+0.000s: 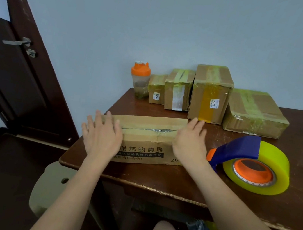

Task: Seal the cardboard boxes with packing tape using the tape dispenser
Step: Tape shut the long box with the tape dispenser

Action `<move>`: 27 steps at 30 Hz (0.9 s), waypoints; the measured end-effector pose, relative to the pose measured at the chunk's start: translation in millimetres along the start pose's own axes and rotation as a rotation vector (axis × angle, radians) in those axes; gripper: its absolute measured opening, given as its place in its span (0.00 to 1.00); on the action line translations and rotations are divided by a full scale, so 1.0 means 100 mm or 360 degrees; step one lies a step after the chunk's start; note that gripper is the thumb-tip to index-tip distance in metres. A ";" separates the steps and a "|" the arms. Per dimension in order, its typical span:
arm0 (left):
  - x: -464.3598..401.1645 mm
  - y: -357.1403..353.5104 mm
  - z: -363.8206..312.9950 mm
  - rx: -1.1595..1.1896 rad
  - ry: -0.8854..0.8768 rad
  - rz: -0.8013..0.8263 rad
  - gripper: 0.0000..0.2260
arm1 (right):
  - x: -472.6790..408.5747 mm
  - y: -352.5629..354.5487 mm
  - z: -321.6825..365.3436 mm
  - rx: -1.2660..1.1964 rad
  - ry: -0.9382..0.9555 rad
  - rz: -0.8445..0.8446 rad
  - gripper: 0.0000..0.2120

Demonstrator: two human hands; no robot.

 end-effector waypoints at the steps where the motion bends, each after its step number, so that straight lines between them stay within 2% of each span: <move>1: 0.04 0.00 -0.03 0.0060 -0.0204 -0.0030 0.25 | 0.05 0.05 0.10 0.0097 0.0168 -0.0191 0.35; 2: 0.10 0.01 -0.06 0.0123 -0.0398 -0.0030 0.25 | 0.13 0.08 0.23 0.0061 0.0383 -0.0319 0.36; 3: 0.16 0.00 -0.09 0.0170 -0.0549 -0.0003 0.26 | 0.21 0.09 0.38 0.0022 0.0614 -0.0331 0.34; 5: 0.27 -0.01 -0.09 0.0183 -0.0736 0.0070 0.28 | 0.35 0.04 0.65 0.0091 0.1005 -0.0224 0.29; 7: 0.31 -0.02 -0.07 0.0100 -0.0798 0.0175 0.32 | 0.37 -0.07 0.77 0.0259 0.1154 -0.0103 0.29; 9: 0.27 -0.02 -0.06 0.0047 -0.0766 0.0260 0.34 | 0.31 -0.14 0.80 0.0359 0.1156 -0.0043 0.30; 15: 0.21 -0.01 -0.11 -0.0039 -0.0685 0.0384 0.34 | 0.22 -0.10 0.75 0.0314 0.1166 0.0014 0.32; 20: 0.20 0.03 -0.10 -0.0033 -0.0639 0.0379 0.32 | 0.27 -0.10 0.67 0.0383 0.1193 -0.0125 0.32; 24: 0.21 0.06 -0.11 -0.0020 -0.0605 0.0400 0.29 | 0.24 -0.09 0.62 0.0404 0.1230 -0.0067 0.31; 27: 0.21 0.08 -0.08 -0.0070 -0.0625 0.0384 0.30 | 0.19 -0.11 0.50 0.0425 0.1216 -0.0105 0.28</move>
Point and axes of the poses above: each hand's wrist, its own x-axis away from the middle knuckle, its own y-axis out of the back of the hand, z = x × y, the point moved 3 cm from there along -x, towards the middle knuckle, and after that the axes turned 12 degrees about x, right-handed, at the moved point
